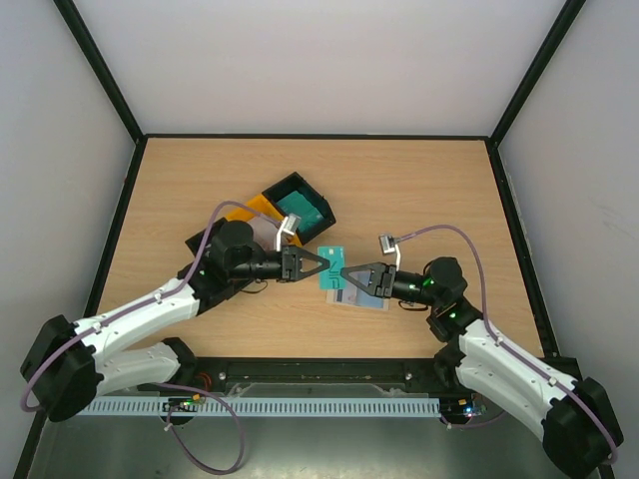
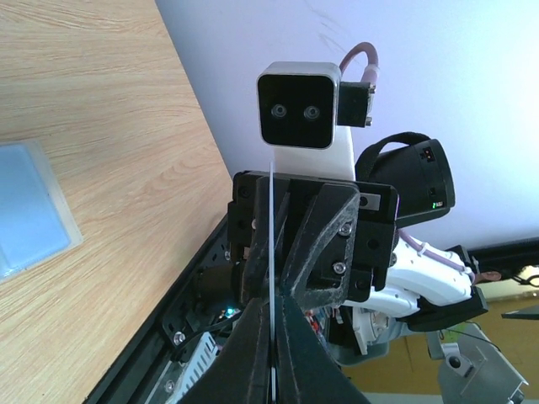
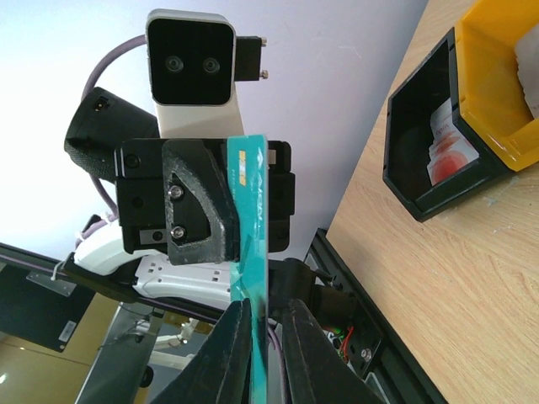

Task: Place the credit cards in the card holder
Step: Pick up the credit card from the storage box, then insert the credit card into the card holder.

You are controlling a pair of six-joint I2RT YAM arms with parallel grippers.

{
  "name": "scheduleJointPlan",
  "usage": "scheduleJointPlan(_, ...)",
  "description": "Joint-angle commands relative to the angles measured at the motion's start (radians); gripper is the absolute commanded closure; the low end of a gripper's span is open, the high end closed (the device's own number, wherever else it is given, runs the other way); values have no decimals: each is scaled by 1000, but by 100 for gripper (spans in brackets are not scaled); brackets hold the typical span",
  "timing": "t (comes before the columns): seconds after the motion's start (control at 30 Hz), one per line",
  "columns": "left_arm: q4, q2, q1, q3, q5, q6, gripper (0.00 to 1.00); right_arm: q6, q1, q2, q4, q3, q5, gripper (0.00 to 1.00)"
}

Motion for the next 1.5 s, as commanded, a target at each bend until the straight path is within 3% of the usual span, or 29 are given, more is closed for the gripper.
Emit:
scheduleJointPlan(0.0,51,15,-4,-7,9,0,98,-31,13,16,26,28,-6,88)
scheduleJointPlan(0.13,58,29,-4,-6,18,3,98,-37,18,44,48,29,-6,88)
scheduleJointPlan(0.3,-2,43,-4,6,-8,60,92,-72,19,53,-15,38,57,98)
scheduleJointPlan(0.47,-254,23,-6,32,-209,221,44,-208,18,15,-271,42,251,98)
scheduleJointPlan(0.57,-324,49,-12,35,-313,268,32,-241,19,17,-392,32,379,98)
scheduleJointPlan(0.8,-309,193,-101,65,-457,310,36,-284,18,-18,-740,53,703,98)
scheduleJointPlan(0.93,-363,319,-185,146,-607,344,43,-288,16,15,-848,76,736,98)
scheduleJointPlan(1.2,-408,515,-275,247,-749,352,54,-258,7,64,-694,-3,645,98)
scheduleJointPlan(1.47,-466,581,-299,256,-837,304,52,-248,4,132,-548,-57,579,98)
